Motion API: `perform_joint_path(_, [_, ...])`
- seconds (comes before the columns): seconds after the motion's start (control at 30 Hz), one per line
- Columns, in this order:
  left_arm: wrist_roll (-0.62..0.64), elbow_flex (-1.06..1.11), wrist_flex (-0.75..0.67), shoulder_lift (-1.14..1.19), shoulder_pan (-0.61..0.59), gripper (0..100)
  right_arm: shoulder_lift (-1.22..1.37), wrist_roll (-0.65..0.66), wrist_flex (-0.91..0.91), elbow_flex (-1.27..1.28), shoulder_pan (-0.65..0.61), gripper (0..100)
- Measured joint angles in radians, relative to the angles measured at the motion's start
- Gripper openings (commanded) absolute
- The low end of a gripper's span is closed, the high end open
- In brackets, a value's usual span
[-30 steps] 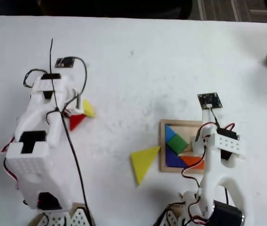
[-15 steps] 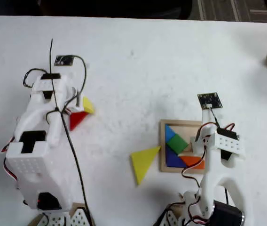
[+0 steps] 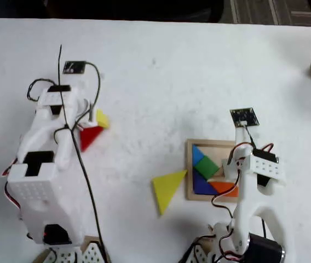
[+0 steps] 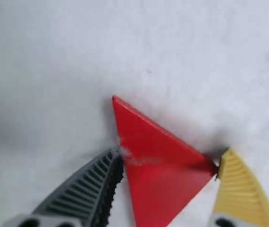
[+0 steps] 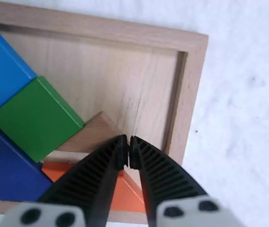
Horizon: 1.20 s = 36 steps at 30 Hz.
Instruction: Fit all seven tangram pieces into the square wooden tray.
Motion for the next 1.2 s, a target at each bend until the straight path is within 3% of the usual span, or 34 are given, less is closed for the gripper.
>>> perform_joint_path(0.33, [-0.057, -0.037, 0.069, 0.0, 0.038, 19, 0.0, 0.0, 0.0, 0.0, 0.0, 1.9])
perform_joint_path(0.57, [-0.072, -0.051, 0.12, 0.0, 0.048, 24, 0.0, 0.0, 0.0, 0.0, 0.0, 1.9])
perform_joint_path(0.73, [-0.255, -0.064, 0.175, -0.057, 0.031, 37, 0.0, 0.028, 0.0, 0.002, 0.0, 1.8])
perform_joint_path(1.0, [-0.549, 0.167, 0.239, -0.325, 0.018, 38, 0.0, 0.034, 0.005, 0.0, 0.0, 1.8])
perform_joint_path(1.2, [-0.674, 0.304, 0.1, -0.368, 0.017, 38, 0.0, 0.037, 0.005, 0.0, 0.0, 1.8])
